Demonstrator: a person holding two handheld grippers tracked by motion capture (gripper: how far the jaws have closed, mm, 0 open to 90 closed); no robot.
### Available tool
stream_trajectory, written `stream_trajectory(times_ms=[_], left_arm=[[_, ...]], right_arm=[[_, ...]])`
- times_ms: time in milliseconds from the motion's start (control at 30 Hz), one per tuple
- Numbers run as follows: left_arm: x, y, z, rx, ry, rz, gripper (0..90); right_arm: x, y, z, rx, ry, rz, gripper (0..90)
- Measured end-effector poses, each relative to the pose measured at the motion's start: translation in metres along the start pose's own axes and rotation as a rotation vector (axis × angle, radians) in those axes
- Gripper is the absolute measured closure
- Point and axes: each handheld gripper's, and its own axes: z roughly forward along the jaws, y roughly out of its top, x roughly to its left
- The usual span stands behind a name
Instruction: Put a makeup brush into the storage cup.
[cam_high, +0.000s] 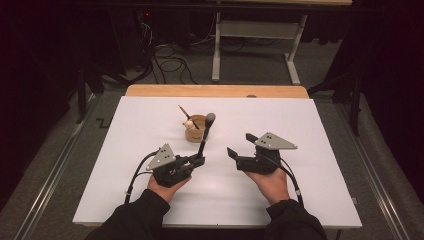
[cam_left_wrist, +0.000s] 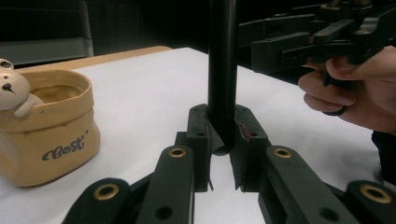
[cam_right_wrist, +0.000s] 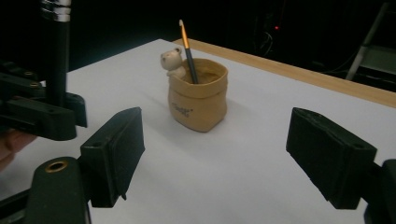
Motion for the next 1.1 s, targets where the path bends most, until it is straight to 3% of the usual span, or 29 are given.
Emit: stream_trajectory(times_ms=[167,467,800,933,1100], left_arm=[[-0.002,-0.004,0.003,0.001,0.008,-0.005,79.2],[-0.012,-0.009,0.013,0.018,-0.025,0.003,79.2],[-0.021,-0.014,0.020,0.040,-0.051,0.016,79.2],[-0.022,-0.013,0.021,0.036,-0.052,0.015,79.2],[-0.024,-0.014,0.021,0.035,-0.056,0.019,79.2]], right_arm=[[0.002,-0.001,-0.008,-0.031,0.034,0.031,23.3],[0.008,-0.001,-0.014,-0.088,0.112,0.105,27.2],[0.019,0.002,-0.014,-0.118,0.153,0.115,29.4],[0.024,0.004,-0.017,-0.145,0.159,0.107,33.6],[0.026,0.005,-0.017,-0.161,0.175,0.130,38.7]])
